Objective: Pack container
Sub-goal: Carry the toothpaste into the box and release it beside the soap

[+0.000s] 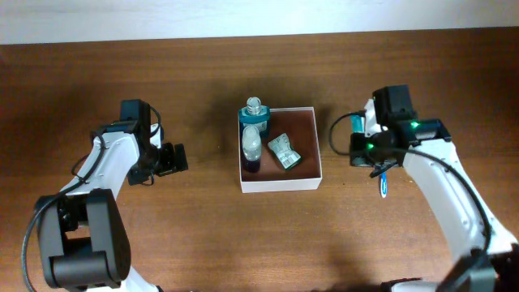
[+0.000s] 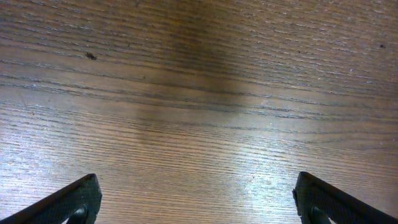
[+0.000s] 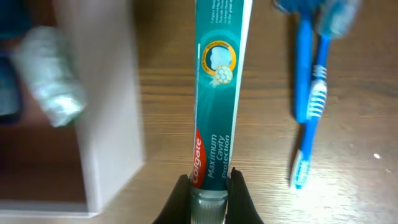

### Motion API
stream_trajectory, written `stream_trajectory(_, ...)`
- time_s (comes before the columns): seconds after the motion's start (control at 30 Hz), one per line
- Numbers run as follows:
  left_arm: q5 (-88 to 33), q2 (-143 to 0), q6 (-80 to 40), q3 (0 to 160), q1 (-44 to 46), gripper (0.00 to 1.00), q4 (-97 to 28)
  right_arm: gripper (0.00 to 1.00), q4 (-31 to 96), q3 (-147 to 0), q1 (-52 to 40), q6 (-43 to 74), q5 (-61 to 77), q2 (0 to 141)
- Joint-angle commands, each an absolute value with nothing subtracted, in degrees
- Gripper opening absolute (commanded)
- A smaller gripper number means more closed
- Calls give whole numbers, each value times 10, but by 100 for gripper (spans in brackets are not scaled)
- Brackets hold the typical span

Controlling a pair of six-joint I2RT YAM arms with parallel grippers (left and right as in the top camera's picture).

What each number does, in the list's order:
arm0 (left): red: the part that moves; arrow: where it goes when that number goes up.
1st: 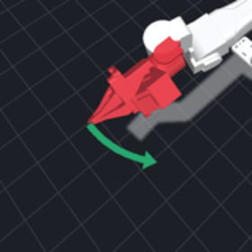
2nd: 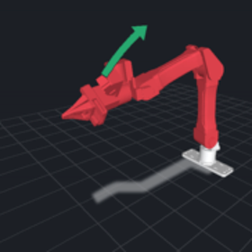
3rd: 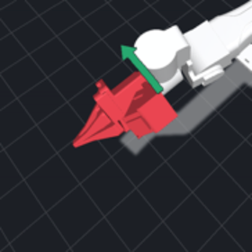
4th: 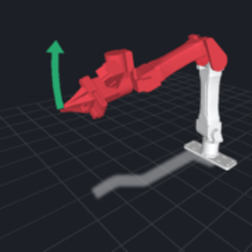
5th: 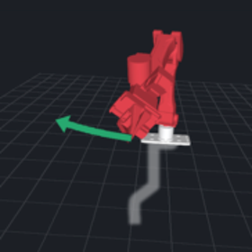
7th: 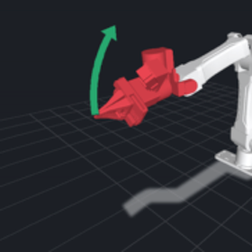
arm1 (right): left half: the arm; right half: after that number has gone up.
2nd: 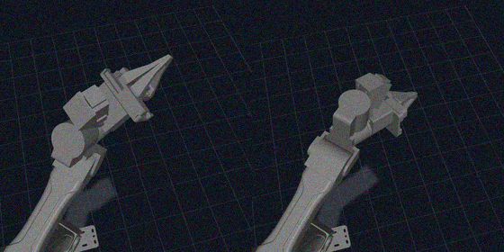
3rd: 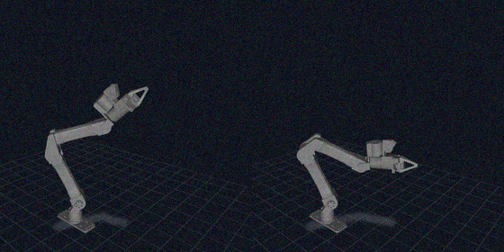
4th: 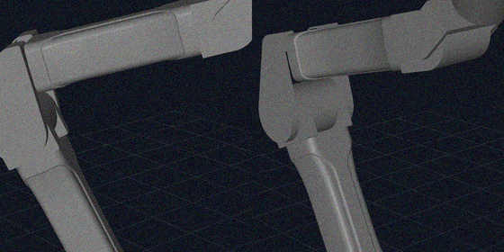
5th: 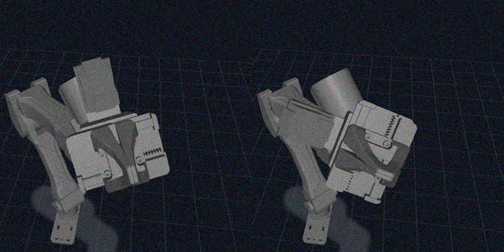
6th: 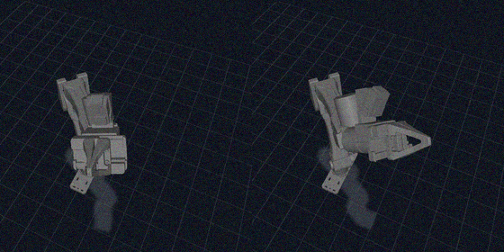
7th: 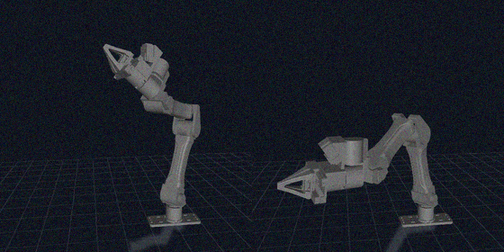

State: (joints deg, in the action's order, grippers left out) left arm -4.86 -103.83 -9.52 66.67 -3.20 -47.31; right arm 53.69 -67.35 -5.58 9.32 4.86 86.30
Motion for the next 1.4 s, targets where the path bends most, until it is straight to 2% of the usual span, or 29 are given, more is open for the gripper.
stream_trajectory(0.0,-46,-1041,-94,665,-34,99,-473,4,537,-703,-111,128,54,814)
stream_trajectory(0.3,-46,-1041,-94,665,-34,99,-473,4,515,-704,-220,179,53,804)
stream_trajectory(0.5,-46,-1041,-94,665,-34,99,-473,4,468,-700,-270,216,47,867)
stream_trajectory(0.97,-46,-1041,-94,665,-34,99,-473,5,405,-700,-284,217,17,997)
stream_trajectory(1.0,-46,-1041,-94,665,-34,99,-473,14,404,-700,-284,217,17,997)
stream_trajectory(1.03,-46,-1041,-94,665,-34,99,-473,31,404,-700,-284,217,17,997)
stream_trajectory(1.07,-46,-1041,-94,665,-34,99,-473,36,404,-700,-284,217,17,997)
stream_trajectory(1.2,-46,-1041,-94,665,-34,99,-473,43,407,-703,-283,208,18,992)
stream_trajectory(1.37,-47,-1041,-94,665,-34,99,-473,43,436,-728,-276,202,20,950)
